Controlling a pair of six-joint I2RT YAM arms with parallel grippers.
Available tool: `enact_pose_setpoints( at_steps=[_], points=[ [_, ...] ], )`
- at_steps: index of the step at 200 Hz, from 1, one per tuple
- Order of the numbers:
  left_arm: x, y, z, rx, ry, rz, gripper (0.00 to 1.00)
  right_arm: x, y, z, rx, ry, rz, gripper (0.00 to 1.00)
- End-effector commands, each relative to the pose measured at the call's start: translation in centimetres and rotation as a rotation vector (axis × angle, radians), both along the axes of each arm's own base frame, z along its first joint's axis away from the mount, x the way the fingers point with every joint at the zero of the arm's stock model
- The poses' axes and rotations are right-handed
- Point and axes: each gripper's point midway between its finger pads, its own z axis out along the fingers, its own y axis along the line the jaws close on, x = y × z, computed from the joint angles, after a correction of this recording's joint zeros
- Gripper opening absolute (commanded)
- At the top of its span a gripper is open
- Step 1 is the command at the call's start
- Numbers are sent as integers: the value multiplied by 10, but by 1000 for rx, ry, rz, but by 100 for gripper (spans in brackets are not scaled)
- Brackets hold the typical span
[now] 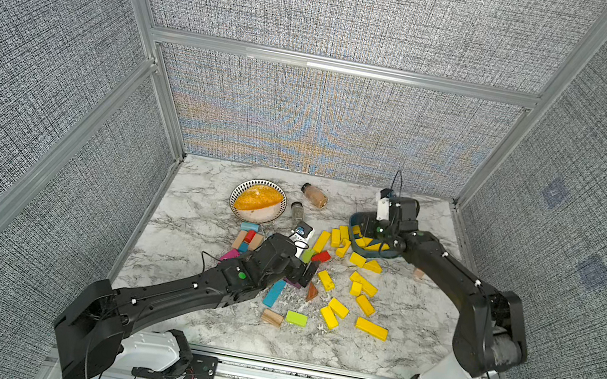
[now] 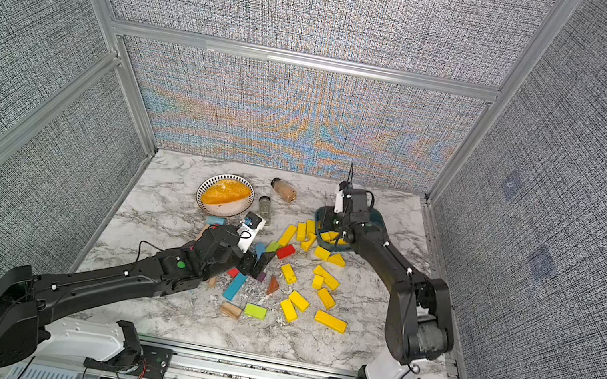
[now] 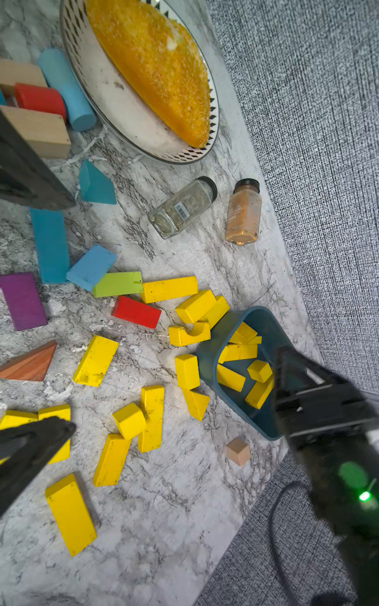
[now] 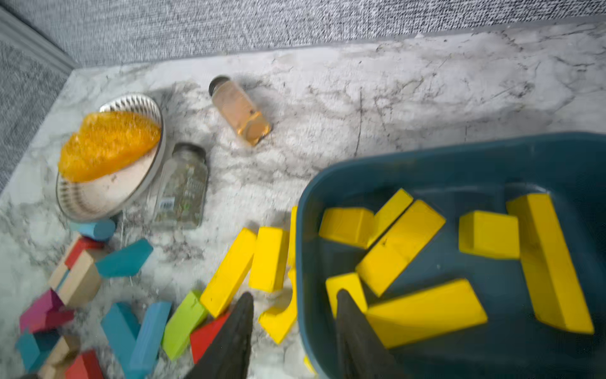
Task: Pick out the yellow building blocks
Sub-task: Pick up the building block from the center of the board.
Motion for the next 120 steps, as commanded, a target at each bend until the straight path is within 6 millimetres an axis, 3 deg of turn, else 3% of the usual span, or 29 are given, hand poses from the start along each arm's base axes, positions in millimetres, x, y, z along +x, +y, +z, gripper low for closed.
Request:
enact_pose_setpoints(
  at_steps=[1, 28, 50, 76, 120],
  points=[
    [-1, 13, -5, -47, 54, 86, 98, -45, -3, -20, -138, 42, 19, 44],
    [2, 28, -16, -52, 100, 197, 97, -96, 24, -45, -151, 104, 123, 44],
    [1, 32, -19, -40, 118, 220, 97, -118, 40, -70, -172, 171, 198, 48],
    [-1, 36, -21, -76, 135, 244, 97, -127, 58, -89, -227, 211, 264, 53],
    [-11, 34, -21, -73, 176, 201, 97, -116, 74, -107, -353, 210, 275, 58]
  ],
)
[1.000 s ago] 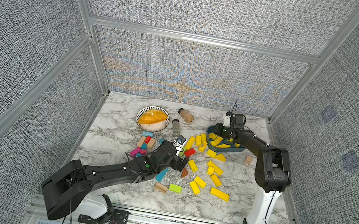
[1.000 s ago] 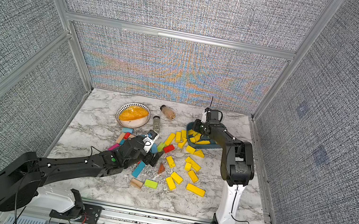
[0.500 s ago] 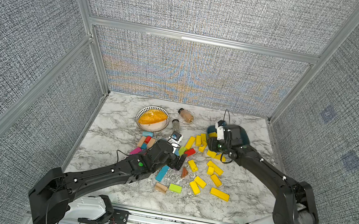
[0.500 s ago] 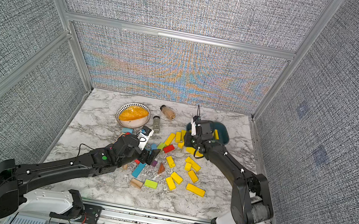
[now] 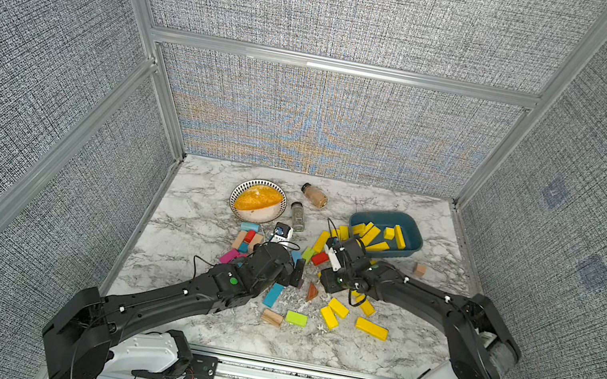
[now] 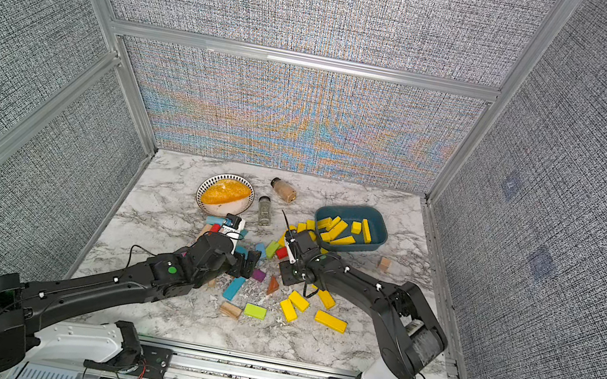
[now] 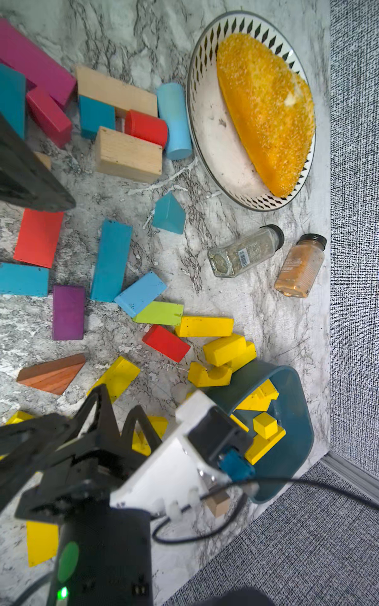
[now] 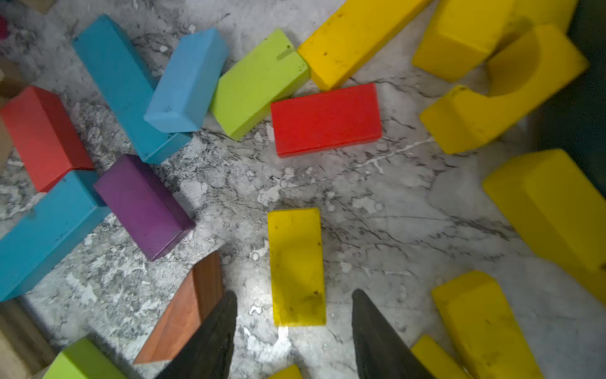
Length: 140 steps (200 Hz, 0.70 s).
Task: Pick out the yellow building blocks
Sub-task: Pick up the building block from the center of the board.
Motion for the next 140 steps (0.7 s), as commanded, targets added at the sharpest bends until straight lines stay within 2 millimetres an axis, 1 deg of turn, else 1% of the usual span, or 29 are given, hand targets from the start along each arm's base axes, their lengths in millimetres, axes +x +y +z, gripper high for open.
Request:
enact_pose_setpoints(
  at_steps=[1, 21, 39, 63, 86, 104, 112, 140],
  points=[
    [-6, -1, 0, -2, 34, -22, 97, 8, -4, -9, -81, -18, -14, 58],
    [-10, 2, -2, 3, 47, -23, 97, 8, -2, -18, -121, -12, -19, 58],
    [-11, 6, -1, -11, 42, -6, 97, 7, -4, -23, -151, -16, -28, 58],
    [-10, 10, 2, -32, 27, 16, 97, 4, -2, -26, -144, -6, -28, 57],
    [-10, 12, 1, -26, 26, 22, 97, 3, -1, -28, -138, 0, -32, 50],
    [-9, 13, 1, -30, 26, 33, 97, 4, -1, -27, -136, -6, -36, 42],
    [-8, 14, 2, -44, 27, 49, 97, 5, -1, -24, -126, -14, -40, 37],
    [-6, 14, 10, -79, 7, 61, 97, 8, 2, -15, -95, -25, -43, 28]
  ],
)
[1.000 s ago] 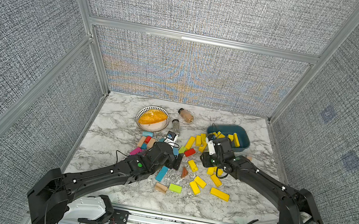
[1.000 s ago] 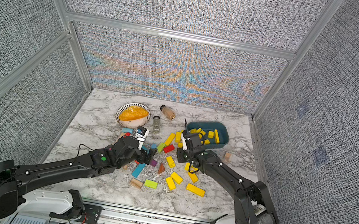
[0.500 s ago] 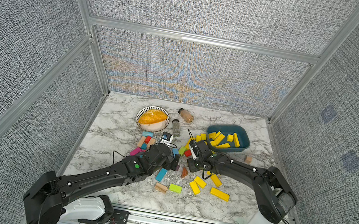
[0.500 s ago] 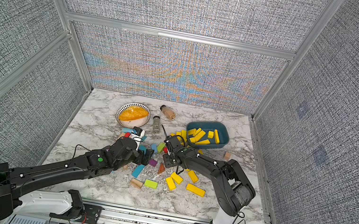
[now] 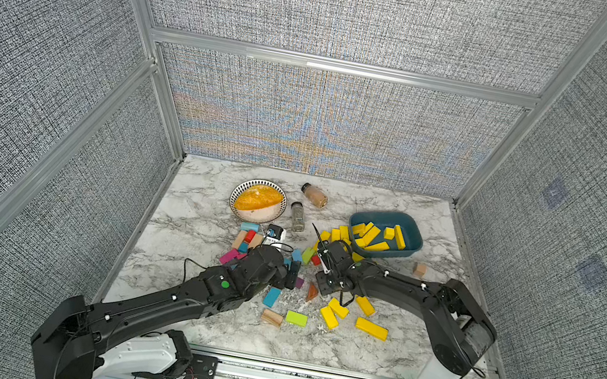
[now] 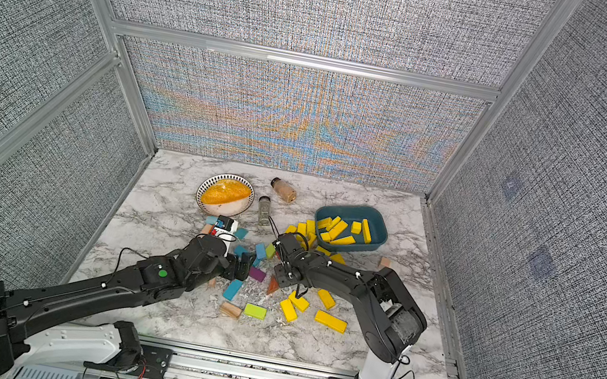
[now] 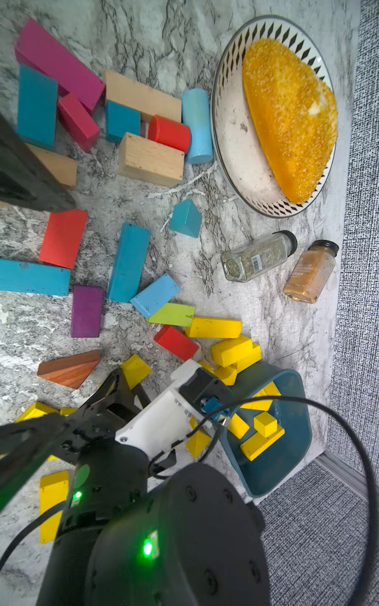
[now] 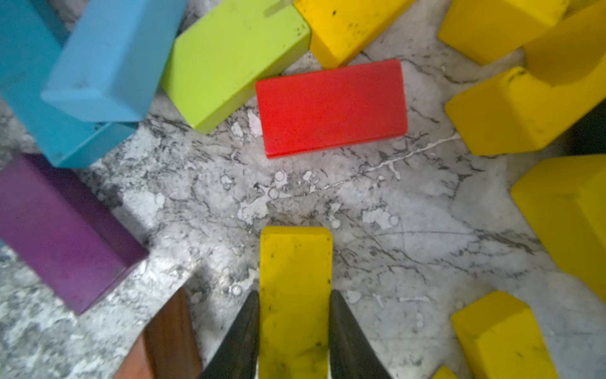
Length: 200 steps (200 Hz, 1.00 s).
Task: Pick out the yellow building blocks
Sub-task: Pick up the building block from the center of the board, then place the building block in the storage box.
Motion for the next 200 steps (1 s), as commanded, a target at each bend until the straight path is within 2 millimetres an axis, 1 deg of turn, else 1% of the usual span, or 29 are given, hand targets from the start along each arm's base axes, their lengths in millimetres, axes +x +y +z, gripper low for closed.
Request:
enact_pose_setpoints(
  at_steps=[1, 18, 36, 51, 67, 85, 112, 138, 156, 165, 174, 184, 200],
  points=[
    [5, 1, 10, -38, -29, 32, 97, 5, 1, 8, 26, -17, -17, 28],
    [6, 1, 14, -32, -39, 31, 97, 7, 1, 15, 45, -29, -27, 25],
    [6, 1, 15, -29, -44, 30, 97, 12, -1, 30, 65, -58, -43, 25],
    [7, 0, 17, -34, -48, 31, 97, 19, -4, 48, 82, -93, -62, 24],
    [8, 0, 16, -32, -49, 32, 97, 29, -14, 71, 104, -136, -89, 24],
    [9, -3, 15, -28, -50, 25, 97, 48, -33, 94, 125, -183, -138, 24],
    [12, -9, 13, -9, -48, 5, 97, 85, -73, 114, 129, -229, -233, 24],
    [14, -13, 8, 15, -38, -6, 97, 124, -110, 116, 156, -229, -330, 23],
    [16, -18, 7, 18, -36, -17, 97, 149, -130, 108, 183, -219, -392, 23],
    [17, -20, 7, 27, -38, -23, 97, 160, -138, 100, 199, -205, -420, 22],
    [18, -21, 5, 44, -37, -30, 97, 170, -143, 90, 223, -185, -443, 21],
    [20, -22, 3, 66, -37, -38, 97, 178, -143, 79, 246, -166, -450, 21],
    [22, -25, -1, 95, -36, -51, 97, 188, -144, 59, 237, -135, -462, 20]
  ],
)
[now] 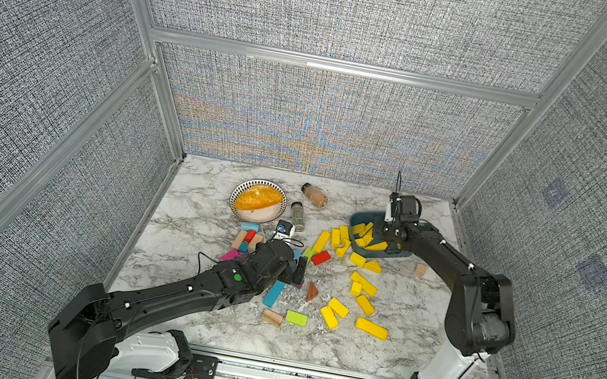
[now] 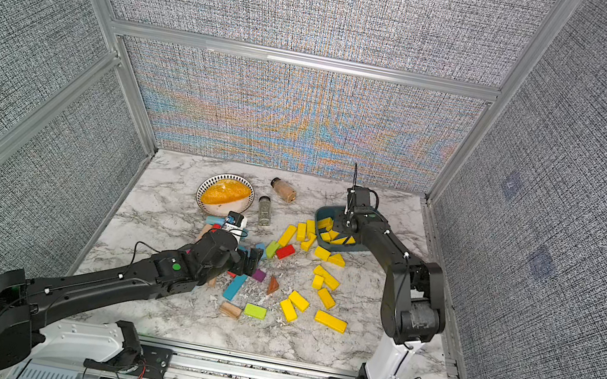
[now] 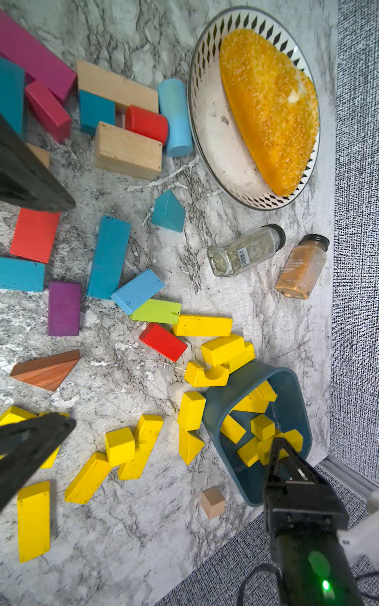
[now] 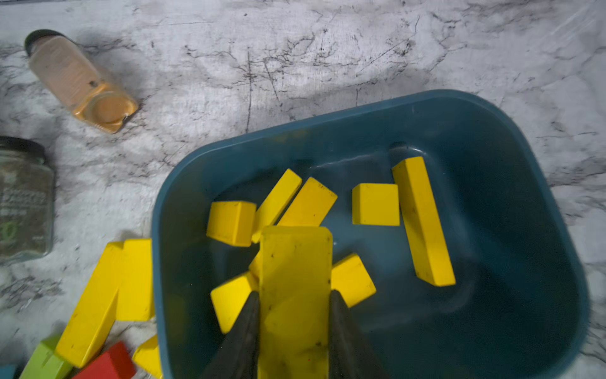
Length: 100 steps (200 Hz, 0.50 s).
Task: Pick out the yellow building blocks
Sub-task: Place the building block in the storage box.
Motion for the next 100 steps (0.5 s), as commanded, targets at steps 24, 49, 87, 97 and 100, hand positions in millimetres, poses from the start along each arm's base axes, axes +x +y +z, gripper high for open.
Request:
enact_pose_setpoints(
  at_steps=[24, 49, 87, 97, 100],
  points=[
    [7, -10, -2, 53, -9, -47, 97, 22, 8, -36, 62, 40, 0, 20],
    [9, -15, -8, 72, 3, -61, 97, 25, 5, -46, 62, 53, -8, 21],
    [15, -23, -16, 81, 12, -67, 97, 25, 3, -50, 75, 57, -12, 34],
    [17, -25, -18, 88, 16, -67, 97, 25, 4, -48, 79, 53, -9, 39],
    [17, -26, -19, 90, 19, -66, 97, 25, 4, -48, 81, 52, -11, 40]
  ],
)
